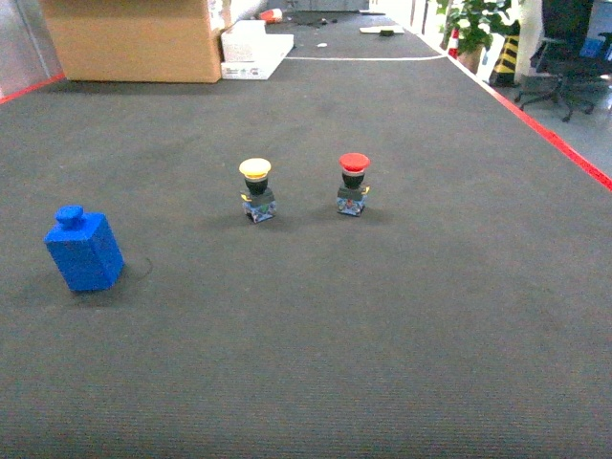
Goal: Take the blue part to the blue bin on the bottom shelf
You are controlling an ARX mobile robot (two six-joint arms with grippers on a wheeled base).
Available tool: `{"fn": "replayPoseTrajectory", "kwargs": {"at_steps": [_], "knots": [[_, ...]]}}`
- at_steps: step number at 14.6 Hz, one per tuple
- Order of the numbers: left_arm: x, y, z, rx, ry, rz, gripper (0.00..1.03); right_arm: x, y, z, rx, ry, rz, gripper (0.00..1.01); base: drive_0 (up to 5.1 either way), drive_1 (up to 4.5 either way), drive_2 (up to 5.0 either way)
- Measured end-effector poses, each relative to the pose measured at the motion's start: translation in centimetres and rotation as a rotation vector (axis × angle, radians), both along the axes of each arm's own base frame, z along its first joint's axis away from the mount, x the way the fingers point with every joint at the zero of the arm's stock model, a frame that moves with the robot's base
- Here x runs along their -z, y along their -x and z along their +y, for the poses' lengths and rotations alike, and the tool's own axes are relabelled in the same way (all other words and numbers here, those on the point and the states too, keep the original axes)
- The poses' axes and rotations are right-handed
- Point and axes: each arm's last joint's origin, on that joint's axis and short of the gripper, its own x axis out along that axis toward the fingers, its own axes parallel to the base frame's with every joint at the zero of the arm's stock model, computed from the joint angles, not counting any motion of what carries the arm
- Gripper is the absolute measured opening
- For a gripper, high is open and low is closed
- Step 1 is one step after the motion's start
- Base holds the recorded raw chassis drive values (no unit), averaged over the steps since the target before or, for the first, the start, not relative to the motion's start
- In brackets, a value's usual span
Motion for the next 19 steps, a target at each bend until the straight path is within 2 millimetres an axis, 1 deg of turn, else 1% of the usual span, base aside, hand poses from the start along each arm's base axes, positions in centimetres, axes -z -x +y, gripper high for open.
{"fn": "replayPoseTrajectory", "kwargs": {"at_steps": [4,5,7,8,10,11,12,13,14,15,16,19], "knots": [[0.0,0.0,0.0,-0.003,0.002,0.005,0.98,0.0,0.0,0.0,0.0,0.0,0.0,0.98,0.0,0.0,0.0],[0.6,-0.5,-0.3,-0.074,0.053,0.16,0.98,0.0,0.0,0.0,0.0,0.0,0.001,0.98,0.0,0.0,0.0],[2.0,-3.3,-0.4,-0.125,0.095,0.256,0.98,0.0,0.0,0.0,0.001,0.0,0.0,0.98,0.0,0.0,0.0],[2.1,-5.1,-0.4,-0.128,0.109,0.261,0.98,0.0,0.0,0.0,-0.001,0.0,0.001,0.98,0.0,0.0,0.0],[1.4,-10.5,-0.9,-0.081,0.118,0.222,0.98,0.0,0.0,0.0,0.0,0.0,0.0,0.98,0.0,0.0,0.0],[1.8,-12.8,-1.1,-0.068,0.116,0.245,0.98,0.0,0.0,0.0,0.0,0.0,0.001,0.98,0.0,0.0,0.0],[3.0,-14.5,-1.2,-0.065,0.103,0.308,0.98,0.0,0.0,0.0,0.0,0.0,0.0,0.98,0.0,0.0,0.0],[4.1,-15.7,-1.3,-0.066,0.091,0.356,0.98,0.0,0.0,0.0,0.0,0.0,0.0,0.98,0.0,0.0,0.0],[4.6,-18.1,-1.6,-0.061,0.087,0.371,0.98,0.0,0.0,0.0,0.0,0.0,0.0,0.98,0.0,0.0,0.0],[4.7,-19.1,-1.7,-0.062,0.085,0.367,0.98,0.0,0.0,0.0,0.0,0.0,0.0,0.98,0.0,0.0,0.0],[5.4,-20.2,-1.7,-0.071,0.081,0.382,0.98,0.0,0.0,0.0,0.0,0.0,0.0,0.98,0.0,0.0,0.0],[7.4,-22.6,-1.8,-0.088,0.073,0.436,0.98,0.0,0.0,0.0,0.0,0.0,0.0,0.98,0.0,0.0,0.0]]}}
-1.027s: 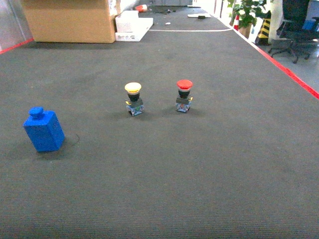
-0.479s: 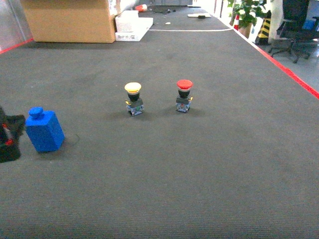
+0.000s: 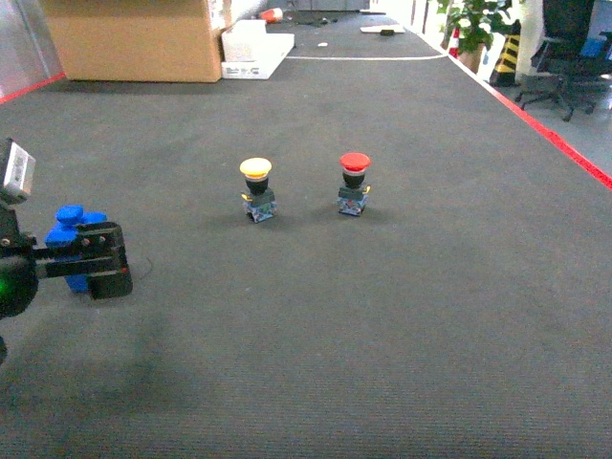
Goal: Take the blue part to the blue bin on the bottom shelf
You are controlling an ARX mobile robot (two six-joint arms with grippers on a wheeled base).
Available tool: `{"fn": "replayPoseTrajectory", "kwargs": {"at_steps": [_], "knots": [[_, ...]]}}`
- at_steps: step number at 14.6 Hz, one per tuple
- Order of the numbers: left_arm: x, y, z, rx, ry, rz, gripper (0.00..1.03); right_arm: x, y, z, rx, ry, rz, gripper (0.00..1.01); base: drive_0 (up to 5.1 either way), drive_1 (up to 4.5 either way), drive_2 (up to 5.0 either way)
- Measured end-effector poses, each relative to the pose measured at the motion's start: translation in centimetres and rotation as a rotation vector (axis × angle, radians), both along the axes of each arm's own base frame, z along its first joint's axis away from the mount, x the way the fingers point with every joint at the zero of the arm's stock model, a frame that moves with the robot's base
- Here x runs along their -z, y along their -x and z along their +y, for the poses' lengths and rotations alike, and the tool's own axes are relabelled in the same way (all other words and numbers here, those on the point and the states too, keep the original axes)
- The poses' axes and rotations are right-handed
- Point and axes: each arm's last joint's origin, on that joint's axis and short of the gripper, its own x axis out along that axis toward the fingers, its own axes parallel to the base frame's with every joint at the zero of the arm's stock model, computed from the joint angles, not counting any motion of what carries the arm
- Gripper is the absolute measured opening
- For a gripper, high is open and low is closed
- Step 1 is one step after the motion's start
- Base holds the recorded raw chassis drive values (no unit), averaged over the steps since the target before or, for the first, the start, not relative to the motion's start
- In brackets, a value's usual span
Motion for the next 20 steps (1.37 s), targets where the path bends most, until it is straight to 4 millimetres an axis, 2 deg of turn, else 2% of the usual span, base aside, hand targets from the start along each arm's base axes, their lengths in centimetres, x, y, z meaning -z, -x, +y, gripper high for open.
{"fn": "replayPoseTrajectory", "kwargs": {"at_steps": [3,6,7,9,11,13,15,17,18,20], "knots": [[2.0,-2.9,0.2,-0.029,-0.012,0.014,0.98,0.0,0.0,0.0,0.0,0.0,0.0,0.98,0.0,0.0,0.0],[3.3,-4.3,0.9,-0.049,-0.018,0.03,0.98,0.0,0.0,0.0,0.0,0.0,0.0,0.98,0.0,0.0,0.0],[3.1,-4.4,1.0,-0.05,-0.025,0.014,0.92,0.0,0.0,0.0,0.0,0.0,0.0,0.98,0.0,0.0,0.0],[3.0,-4.5,1.1,-0.04,-0.027,0.003,0.66,0.0,0.0,0.0,0.0,0.0,0.0,0.98,0.0,0.0,0.0],[2.9,-4.5,1.1,-0.035,-0.025,-0.013,0.47,0.0,0.0,0.0,0.0,0.0,0.0,0.98,0.0,0.0,0.0],[2.9,-4.2,0.9,-0.028,-0.027,-0.02,0.44,0.0,0.0,0.0,0.0,0.0,0.0,0.98,0.0,0.0,0.0],[2.6,-3.1,0.7,-0.034,-0.031,-0.028,0.44,0.0,0.0,0.0,0.0,0.0,0.0,0.98,0.0,0.0,0.0],[1.2,-0.9,0.4,-0.059,-0.054,-0.058,0.44,0.0,0.0,0.0,0.0,0.0,0.0,0.98,0.0,0.0,0.0],[-0.7,1.1,0.1,-0.081,-0.108,-0.09,0.44,0.0,0.0,0.0,0.0,0.0,0.0,0.98,0.0,0.0,0.0],[-3.6,4.8,-0.4,-0.059,-0.109,-0.114,0.44,0.0,0.0,0.0,0.0,0.0,0.0,0.98,0.0,0.0,0.0]]}}
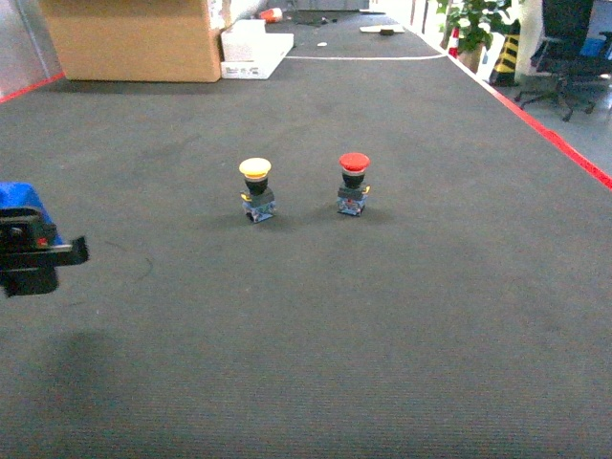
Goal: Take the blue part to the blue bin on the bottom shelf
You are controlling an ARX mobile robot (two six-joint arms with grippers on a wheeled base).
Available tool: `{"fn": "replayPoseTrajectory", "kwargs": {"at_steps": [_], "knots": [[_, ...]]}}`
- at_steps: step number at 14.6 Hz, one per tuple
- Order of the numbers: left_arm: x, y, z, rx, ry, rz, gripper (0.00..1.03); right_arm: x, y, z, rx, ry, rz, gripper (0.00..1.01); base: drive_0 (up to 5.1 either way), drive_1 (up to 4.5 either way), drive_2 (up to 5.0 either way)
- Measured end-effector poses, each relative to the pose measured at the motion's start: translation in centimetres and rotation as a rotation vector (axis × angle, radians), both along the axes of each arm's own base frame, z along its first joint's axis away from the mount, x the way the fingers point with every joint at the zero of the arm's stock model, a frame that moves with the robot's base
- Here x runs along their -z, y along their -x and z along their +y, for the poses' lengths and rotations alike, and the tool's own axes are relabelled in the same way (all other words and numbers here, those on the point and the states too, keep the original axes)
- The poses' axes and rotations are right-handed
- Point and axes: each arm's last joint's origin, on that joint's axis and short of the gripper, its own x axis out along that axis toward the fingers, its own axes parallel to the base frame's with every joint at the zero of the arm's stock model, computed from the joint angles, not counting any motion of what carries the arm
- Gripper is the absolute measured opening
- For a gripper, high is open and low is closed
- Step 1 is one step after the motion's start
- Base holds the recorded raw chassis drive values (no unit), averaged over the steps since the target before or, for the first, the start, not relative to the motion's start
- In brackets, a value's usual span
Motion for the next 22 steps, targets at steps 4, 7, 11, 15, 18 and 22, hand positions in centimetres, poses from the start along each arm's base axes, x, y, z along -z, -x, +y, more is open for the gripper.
{"fn": "replayPoseTrajectory", "kwargs": {"at_steps": [4,7,11,15,18,22], "knots": [[-4.3,7.9,-1.0,0.031,-0.01,-0.066,0.44,0.0,0.0,0.0,0.0,0.0,0.0,0.98,0.0,0.0,0.0],[-8.4,15.0,-1.7,0.012,0.006,-0.225,0.43,0.0,0.0,0.0,0.0,0.0,0.0,0.98,0.0,0.0,0.0],[-8.2,17.8,-1.2,-0.023,0.097,-0.231,0.43,0.0,0.0,0.0,0.0,0.0,0.0,0.98,0.0,-1.01,1.0],[-8.2,17.8,-1.2,-0.023,0.098,-0.233,0.43,0.0,0.0,0.0,0.0,0.0,-0.001,0.98,-0.1,-4.08,4.0],[-8.2,17.8,-1.2,-0.023,0.097,-0.231,0.43,0.0,0.0,0.0,0.0,0.0,0.001,0.98,0.0,-1.36,1.3],[-8.3,17.8,-1.2,-0.026,0.105,-0.245,0.43,-0.1,0.0,0.0,0.0,0.0,-0.008,0.98,-0.5,-0.52,-0.5]]}}
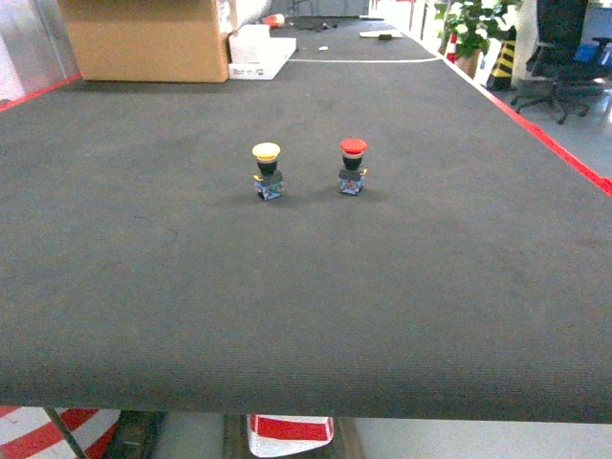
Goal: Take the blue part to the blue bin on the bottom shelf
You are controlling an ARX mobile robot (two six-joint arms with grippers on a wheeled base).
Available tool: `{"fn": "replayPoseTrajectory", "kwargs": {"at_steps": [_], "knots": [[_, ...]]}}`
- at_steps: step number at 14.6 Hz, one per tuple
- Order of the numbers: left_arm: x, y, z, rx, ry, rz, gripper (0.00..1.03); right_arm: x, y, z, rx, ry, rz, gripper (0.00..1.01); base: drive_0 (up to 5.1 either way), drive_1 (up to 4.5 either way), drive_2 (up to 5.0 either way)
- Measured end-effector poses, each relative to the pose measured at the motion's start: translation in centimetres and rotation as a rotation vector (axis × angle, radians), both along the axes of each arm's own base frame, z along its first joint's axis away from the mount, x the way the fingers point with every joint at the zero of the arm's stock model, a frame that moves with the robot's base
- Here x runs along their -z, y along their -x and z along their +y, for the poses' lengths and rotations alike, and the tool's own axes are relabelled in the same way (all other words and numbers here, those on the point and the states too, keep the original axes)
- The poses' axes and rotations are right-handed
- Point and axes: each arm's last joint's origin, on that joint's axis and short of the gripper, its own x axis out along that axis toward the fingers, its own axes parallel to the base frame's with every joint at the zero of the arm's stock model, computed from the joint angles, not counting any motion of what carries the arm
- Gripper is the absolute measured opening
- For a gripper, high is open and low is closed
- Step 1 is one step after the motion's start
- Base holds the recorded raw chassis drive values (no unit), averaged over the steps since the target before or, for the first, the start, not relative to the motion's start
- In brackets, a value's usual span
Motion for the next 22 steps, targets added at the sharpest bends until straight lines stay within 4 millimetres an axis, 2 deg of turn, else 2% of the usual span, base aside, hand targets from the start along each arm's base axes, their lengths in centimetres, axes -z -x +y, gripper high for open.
{"fn": "replayPoseTrajectory", "kwargs": {"at_steps": [22], "knots": [[0.11,-0.05,-0.04,0.001,-0.006,0.012,0.43,0.07,0.0,0.0,0.0,0.0,0.008,0.98,-1.6,-1.6,-1.6]]}}
